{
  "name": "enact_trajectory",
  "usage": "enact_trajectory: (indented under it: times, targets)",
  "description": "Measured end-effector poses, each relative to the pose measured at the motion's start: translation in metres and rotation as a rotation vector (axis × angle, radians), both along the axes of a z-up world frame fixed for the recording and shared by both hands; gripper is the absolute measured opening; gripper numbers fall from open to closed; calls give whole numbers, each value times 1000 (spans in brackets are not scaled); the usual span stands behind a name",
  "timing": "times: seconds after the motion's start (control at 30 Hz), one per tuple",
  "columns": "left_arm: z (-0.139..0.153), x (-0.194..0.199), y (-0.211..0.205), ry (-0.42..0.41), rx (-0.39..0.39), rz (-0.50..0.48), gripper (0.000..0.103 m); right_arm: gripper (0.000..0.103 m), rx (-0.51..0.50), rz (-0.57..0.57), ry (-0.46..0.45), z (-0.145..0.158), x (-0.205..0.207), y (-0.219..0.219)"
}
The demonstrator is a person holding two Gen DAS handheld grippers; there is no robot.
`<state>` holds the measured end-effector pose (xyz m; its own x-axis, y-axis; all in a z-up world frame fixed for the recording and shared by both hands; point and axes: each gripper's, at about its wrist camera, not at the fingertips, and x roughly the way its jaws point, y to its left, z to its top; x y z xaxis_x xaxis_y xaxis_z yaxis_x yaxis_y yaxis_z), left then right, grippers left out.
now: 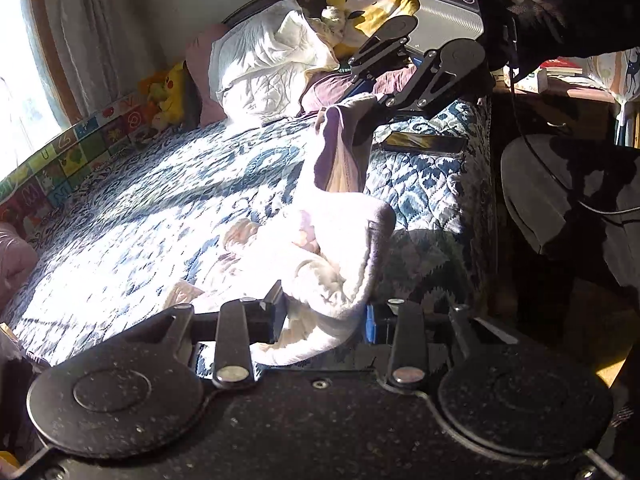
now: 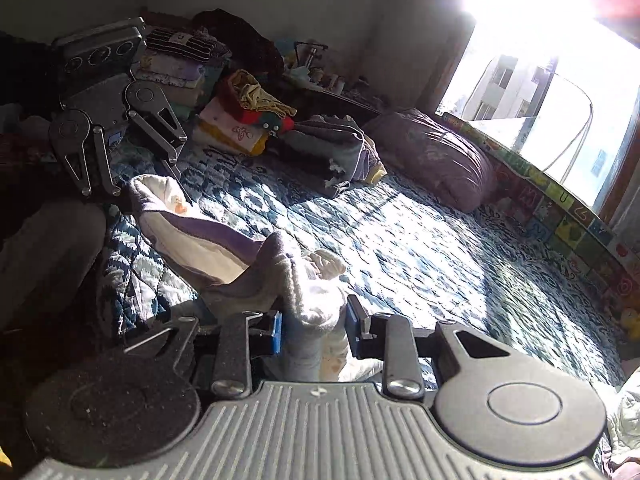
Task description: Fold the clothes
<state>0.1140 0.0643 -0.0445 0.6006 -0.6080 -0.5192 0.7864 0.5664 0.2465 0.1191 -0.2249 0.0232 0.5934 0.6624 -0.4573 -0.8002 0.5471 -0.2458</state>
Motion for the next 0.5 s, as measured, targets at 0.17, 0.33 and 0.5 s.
enact_trajectory:
  times: [0.17, 0.33, 0.5]
  targets:
    - [2, 56, 52, 116, -314, 163, 38, 33, 227, -116, 213, -10, 73, -13]
    - [-20, 103, 72, 270, -546, 298, 38, 33, 465, -289, 495, -58, 151, -21]
    - [-40, 131, 85, 389, -692, 407, 38, 36, 616, -406, 671, -105, 194, -23]
